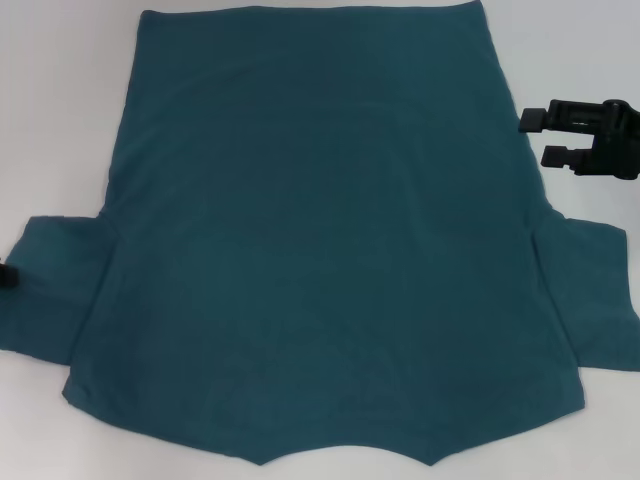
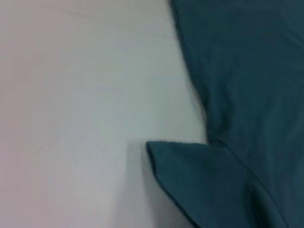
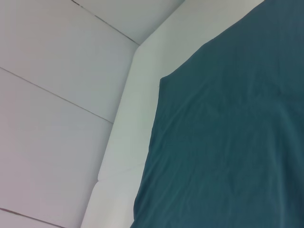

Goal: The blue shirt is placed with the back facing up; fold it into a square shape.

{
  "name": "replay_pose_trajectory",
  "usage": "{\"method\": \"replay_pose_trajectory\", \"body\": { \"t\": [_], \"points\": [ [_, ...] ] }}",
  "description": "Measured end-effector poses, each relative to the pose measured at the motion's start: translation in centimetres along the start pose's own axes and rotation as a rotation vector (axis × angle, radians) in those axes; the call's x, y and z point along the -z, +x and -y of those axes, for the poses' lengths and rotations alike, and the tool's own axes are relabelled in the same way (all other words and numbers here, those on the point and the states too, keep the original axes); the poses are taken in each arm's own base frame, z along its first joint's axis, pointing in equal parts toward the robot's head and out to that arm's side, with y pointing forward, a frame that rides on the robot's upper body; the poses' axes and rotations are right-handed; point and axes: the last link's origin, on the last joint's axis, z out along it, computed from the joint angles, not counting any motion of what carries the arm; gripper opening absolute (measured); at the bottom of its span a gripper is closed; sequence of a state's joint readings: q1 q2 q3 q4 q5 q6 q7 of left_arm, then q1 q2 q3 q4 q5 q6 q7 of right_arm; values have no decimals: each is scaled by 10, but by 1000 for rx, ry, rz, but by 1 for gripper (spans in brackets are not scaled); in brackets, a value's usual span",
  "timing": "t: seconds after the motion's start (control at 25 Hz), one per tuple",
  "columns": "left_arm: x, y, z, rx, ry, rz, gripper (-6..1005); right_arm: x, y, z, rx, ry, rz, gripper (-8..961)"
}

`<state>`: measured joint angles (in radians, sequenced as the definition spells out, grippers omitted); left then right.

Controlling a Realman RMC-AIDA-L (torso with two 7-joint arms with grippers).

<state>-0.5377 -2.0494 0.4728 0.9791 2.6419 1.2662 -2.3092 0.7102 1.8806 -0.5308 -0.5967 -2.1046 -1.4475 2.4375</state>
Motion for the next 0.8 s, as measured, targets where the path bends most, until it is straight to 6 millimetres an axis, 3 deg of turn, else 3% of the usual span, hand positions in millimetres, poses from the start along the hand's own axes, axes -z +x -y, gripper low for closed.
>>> {"method": "replay_pose_trajectory", "body": {
  "t": [0.48, 0.8],
  "points": [
    [8, 23, 10, -38, 143, 22, -1, 0, 0, 0, 1, 1, 1, 881],
    [9, 34, 1, -102, 172, 40, 0, 1, -1, 0, 2, 1, 1, 881]
  ]
}}
